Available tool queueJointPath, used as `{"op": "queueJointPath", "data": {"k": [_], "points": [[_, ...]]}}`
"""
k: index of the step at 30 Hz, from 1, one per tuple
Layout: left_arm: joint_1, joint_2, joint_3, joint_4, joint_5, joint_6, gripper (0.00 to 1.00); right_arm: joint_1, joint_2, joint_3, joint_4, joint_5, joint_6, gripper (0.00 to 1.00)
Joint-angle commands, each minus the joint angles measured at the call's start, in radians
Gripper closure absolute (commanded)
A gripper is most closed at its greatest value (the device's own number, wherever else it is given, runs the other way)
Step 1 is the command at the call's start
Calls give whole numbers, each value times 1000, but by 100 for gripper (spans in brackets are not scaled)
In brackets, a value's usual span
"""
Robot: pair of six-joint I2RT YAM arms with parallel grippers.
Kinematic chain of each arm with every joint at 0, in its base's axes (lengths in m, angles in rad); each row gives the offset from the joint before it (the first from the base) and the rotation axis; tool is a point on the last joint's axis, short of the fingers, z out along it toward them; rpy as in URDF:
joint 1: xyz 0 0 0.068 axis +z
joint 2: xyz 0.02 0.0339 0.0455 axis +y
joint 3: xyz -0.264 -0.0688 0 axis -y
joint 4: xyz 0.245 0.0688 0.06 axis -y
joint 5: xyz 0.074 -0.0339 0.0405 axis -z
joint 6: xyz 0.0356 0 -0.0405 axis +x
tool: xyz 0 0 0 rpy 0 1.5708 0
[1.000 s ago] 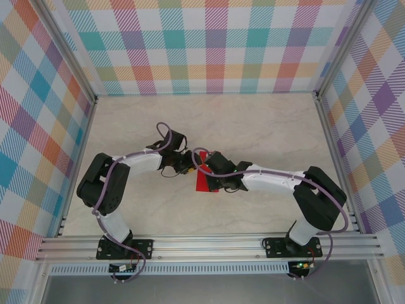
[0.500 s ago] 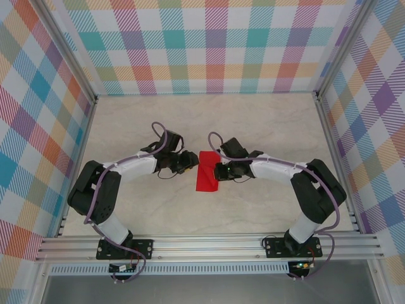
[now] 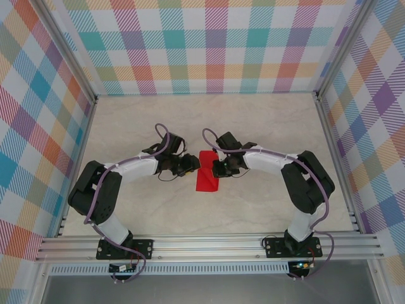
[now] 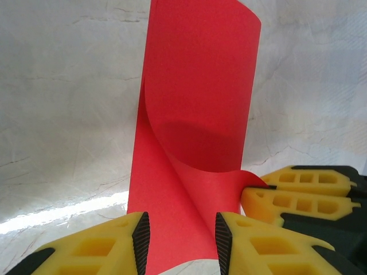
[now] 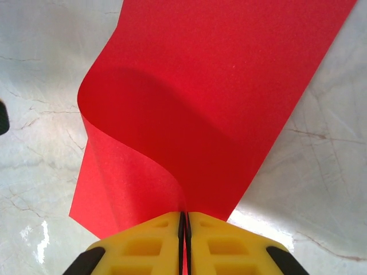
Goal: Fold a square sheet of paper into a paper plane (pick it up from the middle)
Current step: Fold the triangle a second time at the center of the table.
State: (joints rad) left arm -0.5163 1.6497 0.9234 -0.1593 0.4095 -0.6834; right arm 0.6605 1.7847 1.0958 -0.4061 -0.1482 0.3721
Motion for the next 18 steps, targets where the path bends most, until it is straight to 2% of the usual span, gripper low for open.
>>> {"op": "queueJointPath", "data": {"k": [1, 18], "points": [[-11, 9, 11, -25, 14, 23, 63, -6, 19, 29, -57, 10, -40, 87], [-23, 36, 23, -22, 19, 23, 67, -9, 74, 73, -74, 41, -60, 86]]}}
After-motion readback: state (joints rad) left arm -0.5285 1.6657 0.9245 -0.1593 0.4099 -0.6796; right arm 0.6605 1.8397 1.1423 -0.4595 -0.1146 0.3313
